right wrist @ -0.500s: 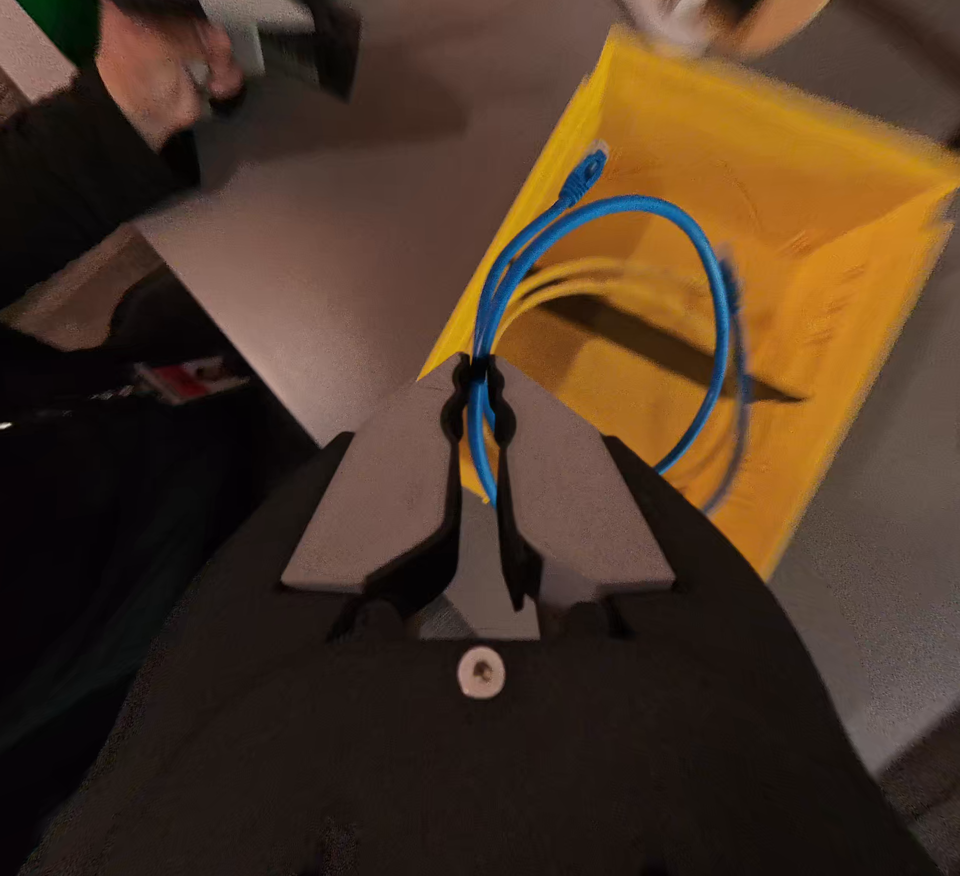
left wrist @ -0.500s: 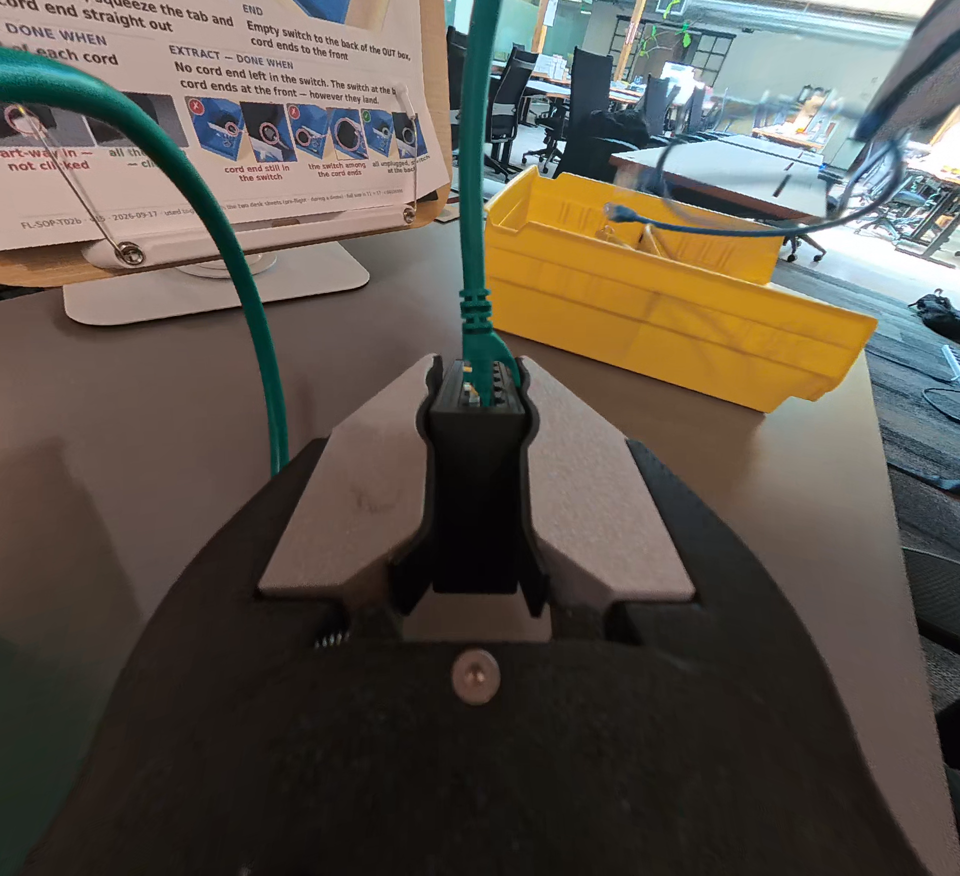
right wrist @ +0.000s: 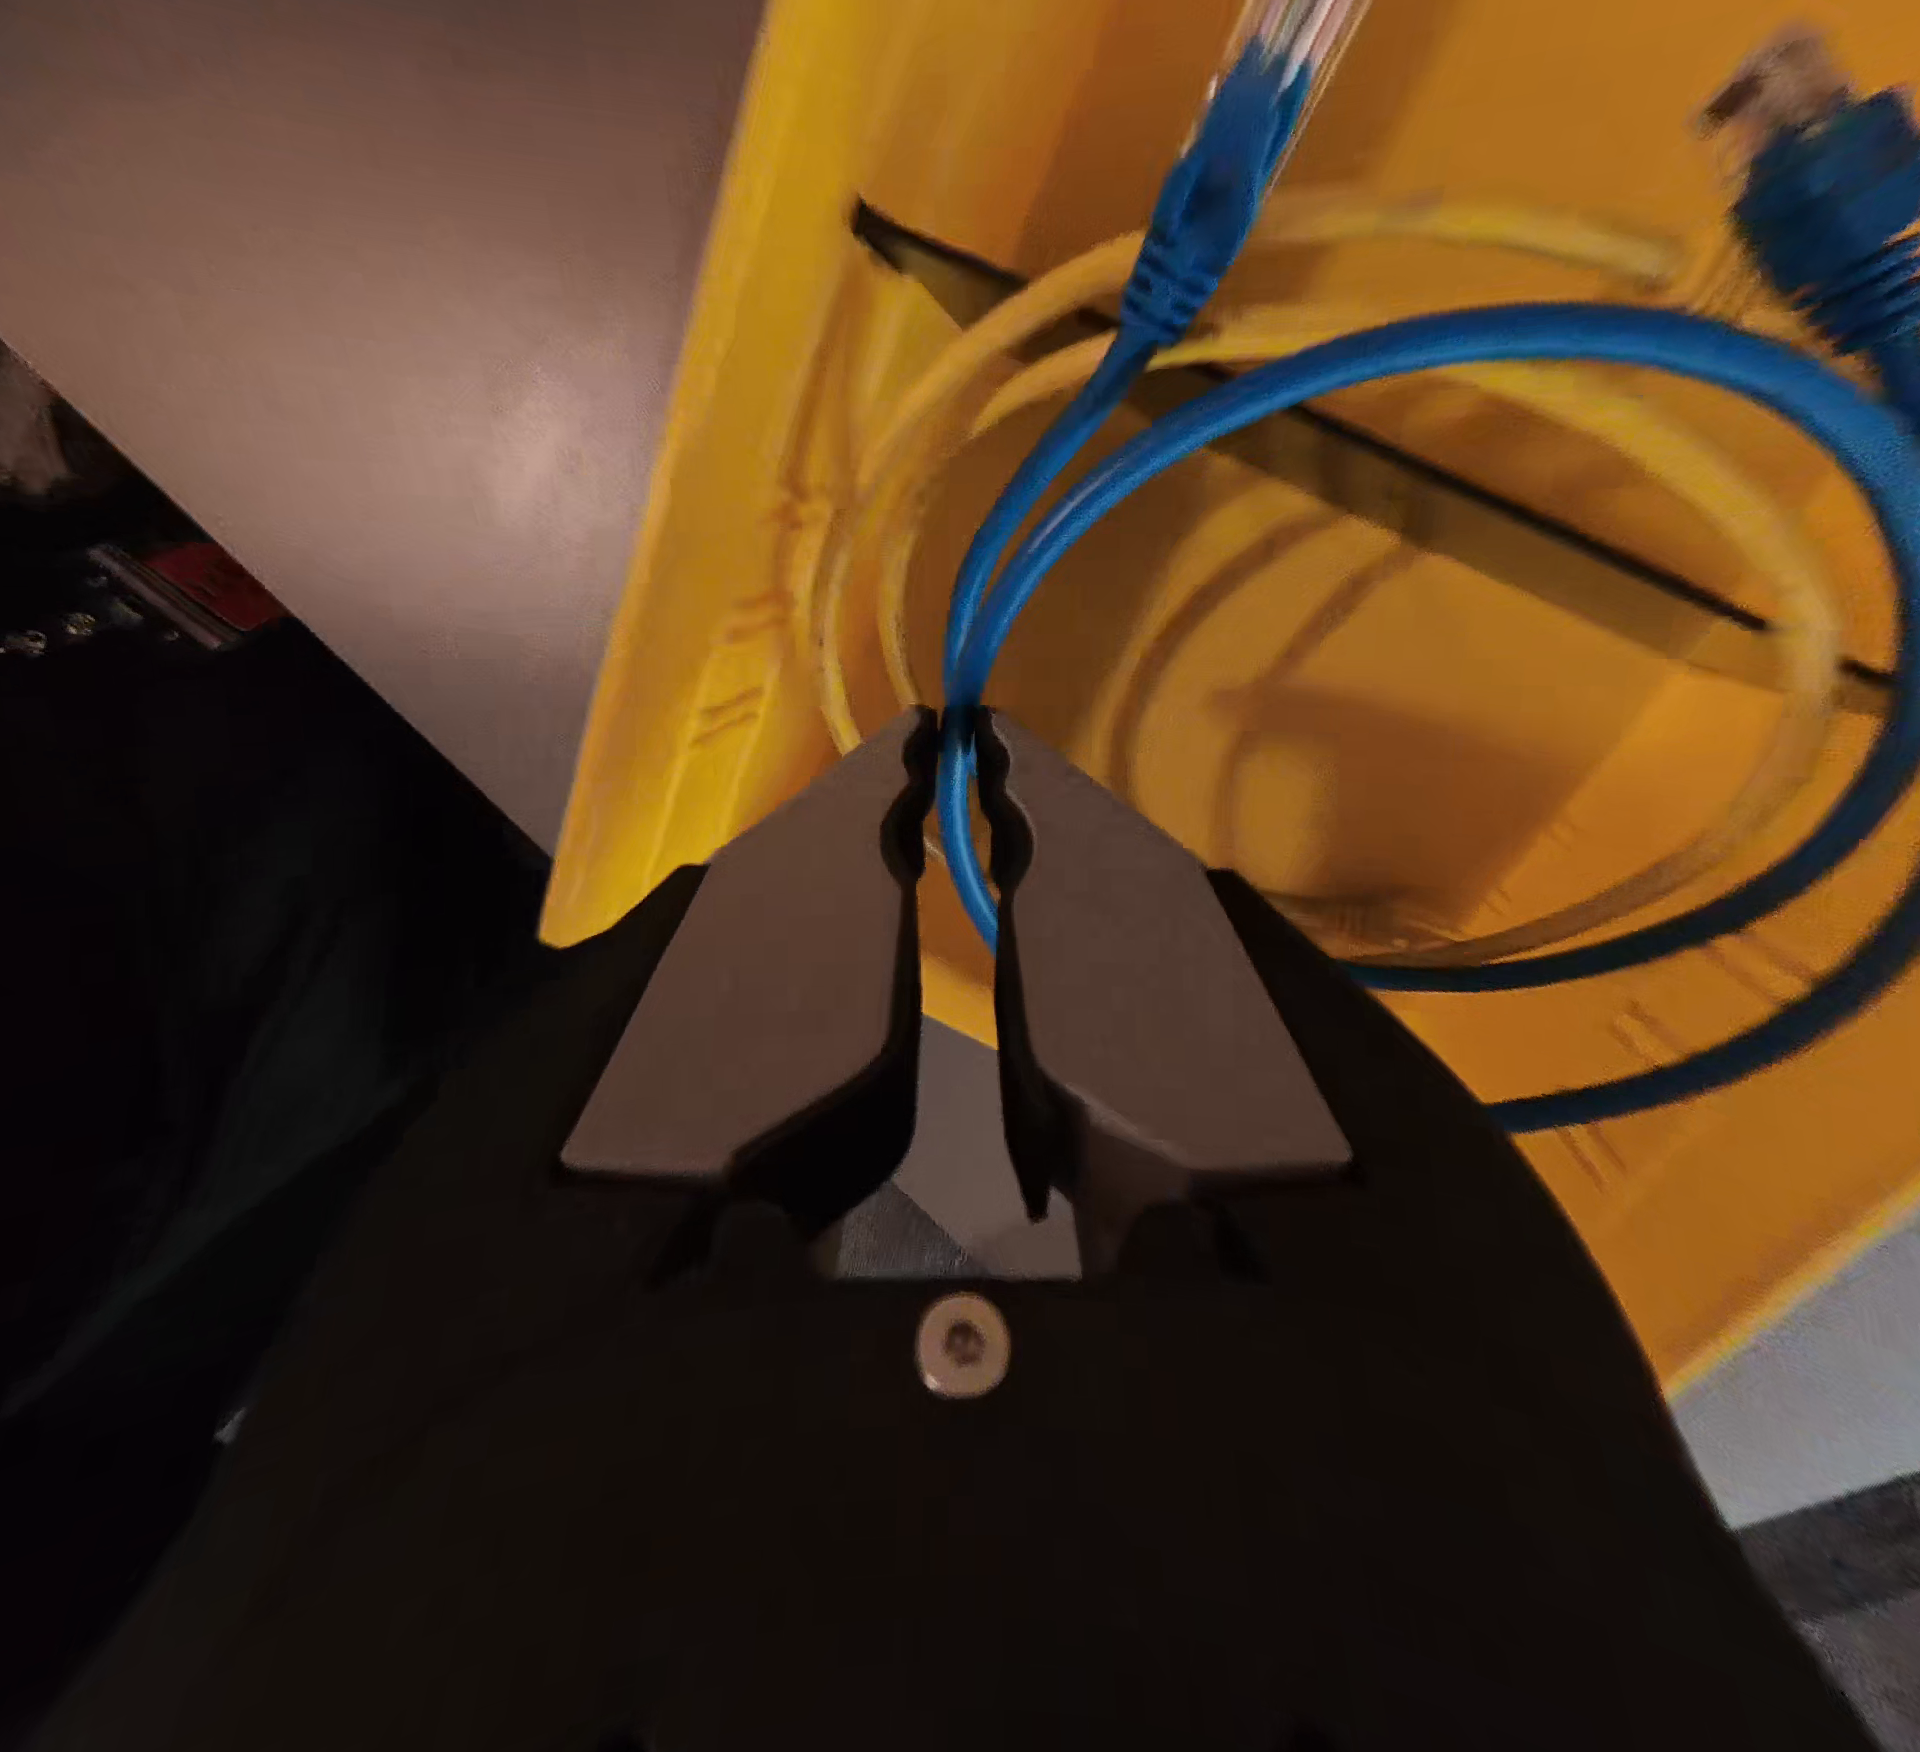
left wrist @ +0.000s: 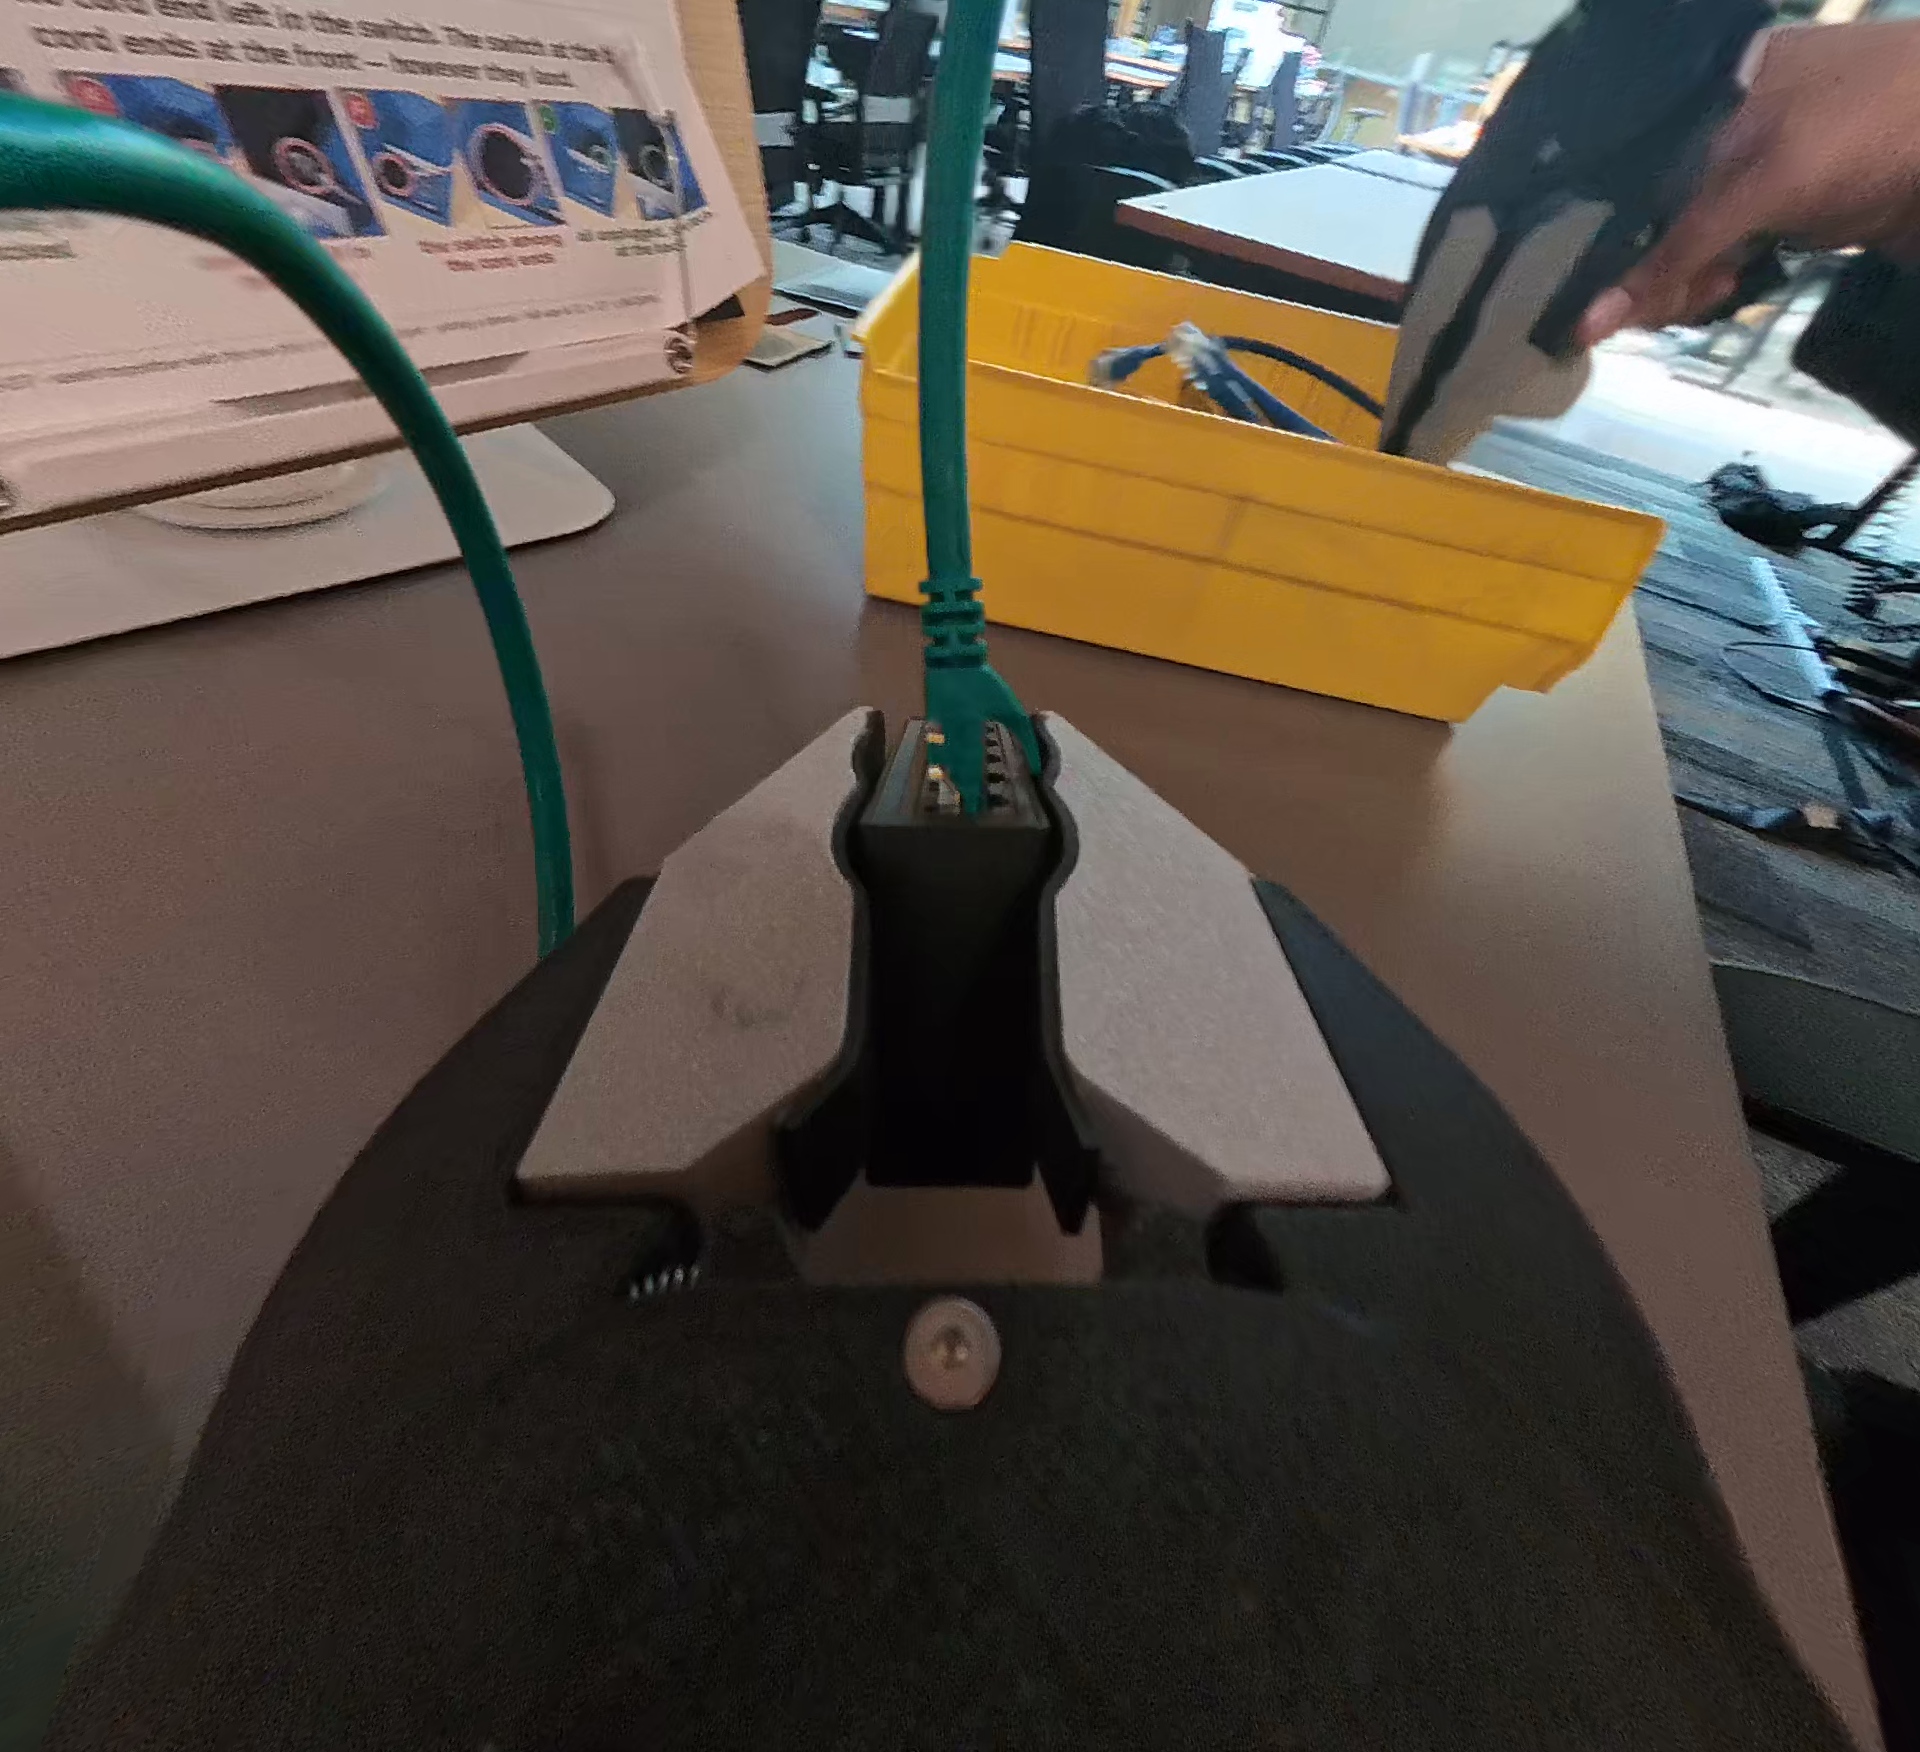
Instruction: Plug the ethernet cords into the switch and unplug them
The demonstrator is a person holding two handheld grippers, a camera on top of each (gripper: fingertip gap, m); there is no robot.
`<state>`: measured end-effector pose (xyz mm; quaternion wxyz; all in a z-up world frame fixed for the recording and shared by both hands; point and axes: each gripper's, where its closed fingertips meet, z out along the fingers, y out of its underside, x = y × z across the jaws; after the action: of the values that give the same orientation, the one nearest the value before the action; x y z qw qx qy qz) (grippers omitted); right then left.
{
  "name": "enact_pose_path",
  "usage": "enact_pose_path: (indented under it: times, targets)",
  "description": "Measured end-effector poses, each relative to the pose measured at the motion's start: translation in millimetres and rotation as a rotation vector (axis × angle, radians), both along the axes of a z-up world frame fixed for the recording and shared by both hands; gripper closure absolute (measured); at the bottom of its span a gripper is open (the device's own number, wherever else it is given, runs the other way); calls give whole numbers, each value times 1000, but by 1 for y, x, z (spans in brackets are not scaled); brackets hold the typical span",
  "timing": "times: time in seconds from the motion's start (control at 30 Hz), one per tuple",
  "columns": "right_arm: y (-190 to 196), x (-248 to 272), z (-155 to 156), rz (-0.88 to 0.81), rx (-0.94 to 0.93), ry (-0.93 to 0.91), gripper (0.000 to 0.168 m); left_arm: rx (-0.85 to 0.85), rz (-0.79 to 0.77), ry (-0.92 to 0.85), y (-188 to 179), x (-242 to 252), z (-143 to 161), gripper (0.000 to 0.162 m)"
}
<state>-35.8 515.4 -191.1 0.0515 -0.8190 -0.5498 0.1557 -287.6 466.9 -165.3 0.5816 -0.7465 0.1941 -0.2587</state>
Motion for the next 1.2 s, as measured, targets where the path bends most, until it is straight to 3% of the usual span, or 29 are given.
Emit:
enact_pose_path:
  times: [0.03,0.27,0.33,0.43,0.53,0.67,0.77,0.8,0.87,1.07,1.2]
  targets:
    - [3,-2,14,-5,38,32,162,-5,-44,-18,-3,7,1,137]
    - [19,-33,105,-87,343,296,144,-18,-297,-50,-26,47,0,137]
    - [2,-66,129,-45,377,474,136,-16,-349,-71,-32,53,3,137]
    - [-60,-131,152,113,252,790,132,-22,-405,-98,-38,58,4,137]
    - [-90,-185,134,193,206,869,130,-15,-430,-115,-41,59,6,137]
    - [-97,-241,90,214,126,860,123,26,-424,-121,-41,56,12,136]
    - [-92,-266,79,198,57,907,125,26,-425,-160,-39,52,15,136]
    - [-92,-272,77,216,46,926,132,20,-423,-170,-38,52,15,136]
    - [-98,-280,74,296,16,989,168,6,-407,-170,-34,49,13,136]
    - [-86,-278,63,307,-11,1128,168,-71,-338,-94,-23,47,-8,136]
    - [-91,-270,67,371,37,1144,168,-89,-395,-161,-29,57,-2,136]
